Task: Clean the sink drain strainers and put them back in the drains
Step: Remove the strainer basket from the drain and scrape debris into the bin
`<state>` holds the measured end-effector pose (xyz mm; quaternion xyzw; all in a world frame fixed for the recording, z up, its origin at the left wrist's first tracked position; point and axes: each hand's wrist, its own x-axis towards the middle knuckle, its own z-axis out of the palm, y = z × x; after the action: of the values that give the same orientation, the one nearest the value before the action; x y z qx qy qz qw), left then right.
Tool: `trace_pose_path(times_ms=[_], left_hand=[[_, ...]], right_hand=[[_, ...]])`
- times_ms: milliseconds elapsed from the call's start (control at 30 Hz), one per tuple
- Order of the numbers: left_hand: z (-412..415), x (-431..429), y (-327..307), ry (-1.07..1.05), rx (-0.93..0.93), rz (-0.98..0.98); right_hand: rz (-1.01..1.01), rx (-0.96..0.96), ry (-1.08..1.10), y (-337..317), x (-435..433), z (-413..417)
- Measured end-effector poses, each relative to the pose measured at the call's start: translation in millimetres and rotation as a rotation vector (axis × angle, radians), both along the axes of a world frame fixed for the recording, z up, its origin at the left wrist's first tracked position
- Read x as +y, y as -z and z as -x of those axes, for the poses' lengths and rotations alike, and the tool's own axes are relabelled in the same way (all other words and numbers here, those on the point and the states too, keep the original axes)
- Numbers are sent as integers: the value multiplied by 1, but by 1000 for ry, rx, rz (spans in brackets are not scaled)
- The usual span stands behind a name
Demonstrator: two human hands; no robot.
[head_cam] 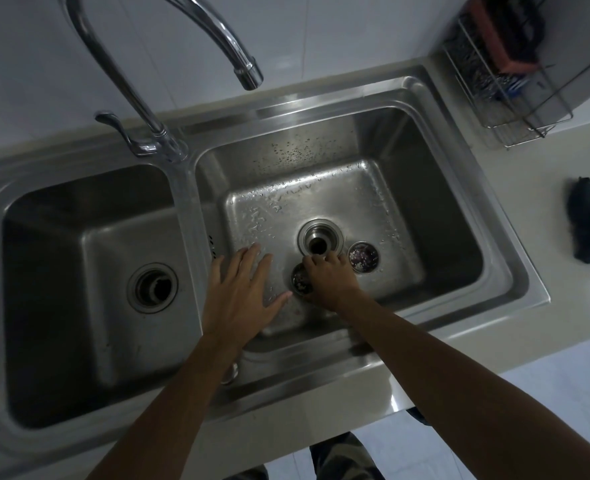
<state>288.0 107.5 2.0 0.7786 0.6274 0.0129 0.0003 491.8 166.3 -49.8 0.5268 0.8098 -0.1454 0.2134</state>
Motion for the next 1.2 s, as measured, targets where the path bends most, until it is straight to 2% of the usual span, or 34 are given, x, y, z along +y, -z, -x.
trace_pose_path(times_ms=[667,800,900,1033,1200], left_hand=[[-2,-1,-8,-9,24,53],[-4,-10,-9,-57,-78,13],[-23,5,-14,-117,-203,-20],[-84,49,-41,-58,-397,19],[-191,103,-73,44,-518,-7]], right_hand=[[40,28,66,6,1,2],[4,79,96,2,-7,-1],[-65,193,145,-23,4,-10],[-226,290,220,-88,35,-64],[-410,220,331,-175,72,-171]])
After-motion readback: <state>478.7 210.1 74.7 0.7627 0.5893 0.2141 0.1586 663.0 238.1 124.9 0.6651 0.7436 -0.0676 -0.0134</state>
